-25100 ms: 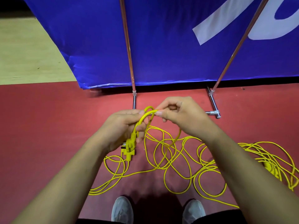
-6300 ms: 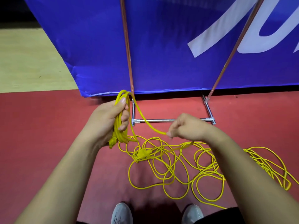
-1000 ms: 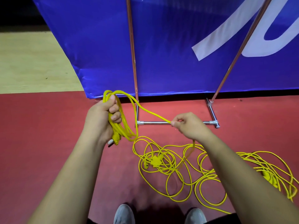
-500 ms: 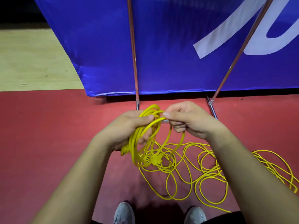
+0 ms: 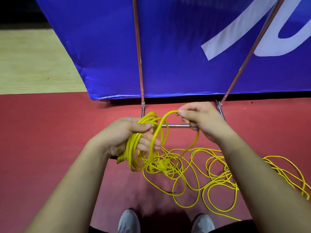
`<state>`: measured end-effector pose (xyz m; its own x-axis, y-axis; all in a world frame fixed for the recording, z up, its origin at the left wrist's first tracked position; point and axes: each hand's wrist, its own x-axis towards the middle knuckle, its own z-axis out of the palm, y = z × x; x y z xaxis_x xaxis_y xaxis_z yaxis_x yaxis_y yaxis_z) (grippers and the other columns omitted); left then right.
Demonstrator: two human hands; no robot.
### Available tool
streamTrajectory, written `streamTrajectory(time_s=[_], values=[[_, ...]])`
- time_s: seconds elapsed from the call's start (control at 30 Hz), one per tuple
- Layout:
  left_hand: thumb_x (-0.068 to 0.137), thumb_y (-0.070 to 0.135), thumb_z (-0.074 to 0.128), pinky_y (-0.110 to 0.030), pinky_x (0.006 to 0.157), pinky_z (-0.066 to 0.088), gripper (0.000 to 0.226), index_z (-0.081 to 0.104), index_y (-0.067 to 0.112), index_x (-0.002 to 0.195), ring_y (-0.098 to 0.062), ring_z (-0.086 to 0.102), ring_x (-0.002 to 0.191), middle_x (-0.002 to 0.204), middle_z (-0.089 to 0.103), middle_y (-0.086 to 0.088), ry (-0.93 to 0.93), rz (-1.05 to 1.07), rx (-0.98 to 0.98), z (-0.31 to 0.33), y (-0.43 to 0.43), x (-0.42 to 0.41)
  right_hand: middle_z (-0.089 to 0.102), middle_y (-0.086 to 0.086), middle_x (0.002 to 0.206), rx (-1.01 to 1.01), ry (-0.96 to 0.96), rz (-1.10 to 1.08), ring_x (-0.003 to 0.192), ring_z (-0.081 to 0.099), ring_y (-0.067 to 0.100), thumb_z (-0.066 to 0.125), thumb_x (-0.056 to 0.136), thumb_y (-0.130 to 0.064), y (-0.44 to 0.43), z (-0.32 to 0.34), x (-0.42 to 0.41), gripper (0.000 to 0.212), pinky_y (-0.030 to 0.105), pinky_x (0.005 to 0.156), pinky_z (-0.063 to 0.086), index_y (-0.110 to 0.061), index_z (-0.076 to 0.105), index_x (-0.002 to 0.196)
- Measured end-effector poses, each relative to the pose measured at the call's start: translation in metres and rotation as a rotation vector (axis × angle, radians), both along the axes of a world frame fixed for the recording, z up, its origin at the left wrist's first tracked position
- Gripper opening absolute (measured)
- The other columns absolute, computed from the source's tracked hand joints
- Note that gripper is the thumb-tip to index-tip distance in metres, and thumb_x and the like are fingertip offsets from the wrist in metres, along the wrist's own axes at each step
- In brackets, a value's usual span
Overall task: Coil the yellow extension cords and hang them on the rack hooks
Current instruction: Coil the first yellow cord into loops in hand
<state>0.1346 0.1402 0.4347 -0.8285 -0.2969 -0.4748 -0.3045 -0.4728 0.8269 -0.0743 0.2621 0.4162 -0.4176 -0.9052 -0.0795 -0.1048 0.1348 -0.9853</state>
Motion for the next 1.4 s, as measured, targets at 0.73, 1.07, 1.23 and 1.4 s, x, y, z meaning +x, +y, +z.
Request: streamTrajectory(time_s=[0.73,1.07,1.23,1.4], values=[[0.083,0.014,0.049,-0.023,0.043,0.038,0.010,0.050,0.009,0.075,-0.016,0.042,0.038,0.051,0.044,-0.005,0.167,0.193,-0.027,0.008,-0.009,0.002,0.067,0.015,0.074,0.157,0.017,0.200,0.071,0.062,0.020,0.062,0.092,-0.007,0.008,-0.042,-0.006,0.006,0.034,0.077,0.052,-0.003,0.059,0.093],[0.077,0.011,0.051,-0.041,0.059,0.058,0.024,0.058,-0.007,0.092,-0.038,0.070,0.062,0.075,0.069,-0.028,0.013,0.071,0.015,0.011,-0.004,0.005,0.047,-0.010,0.047,-0.001,0.168,0.139,0.047,0.039,0.004,0.064,0.091,-0.010,0.004,0.010,0.011,0.013,0.023,0.050,0.029,-0.003,0.074,0.086],[0.075,0.012,0.055,-0.035,0.051,0.056,0.027,0.058,-0.006,0.095,-0.033,0.068,0.053,0.071,0.068,-0.026,-0.019,-0.011,-0.009,0.008,0.006,0.000,0.057,-0.004,0.055,0.037,0.488,0.223,0.049,0.045,0.002,0.072,0.085,-0.019,0.000,0.033,0.049,0.010,0.019,0.049,0.035,-0.014,0.075,0.076],[0.083,0.012,0.053,-0.022,0.041,0.023,0.010,0.058,0.006,0.076,-0.012,0.034,0.034,0.052,0.041,-0.005,0.123,-0.008,0.027,0.007,0.002,-0.002,0.050,-0.010,0.051,-0.019,0.457,0.155,0.050,0.041,0.003,0.073,0.085,-0.026,0.000,0.033,0.050,0.018,0.022,0.051,0.032,-0.012,0.071,0.074]])
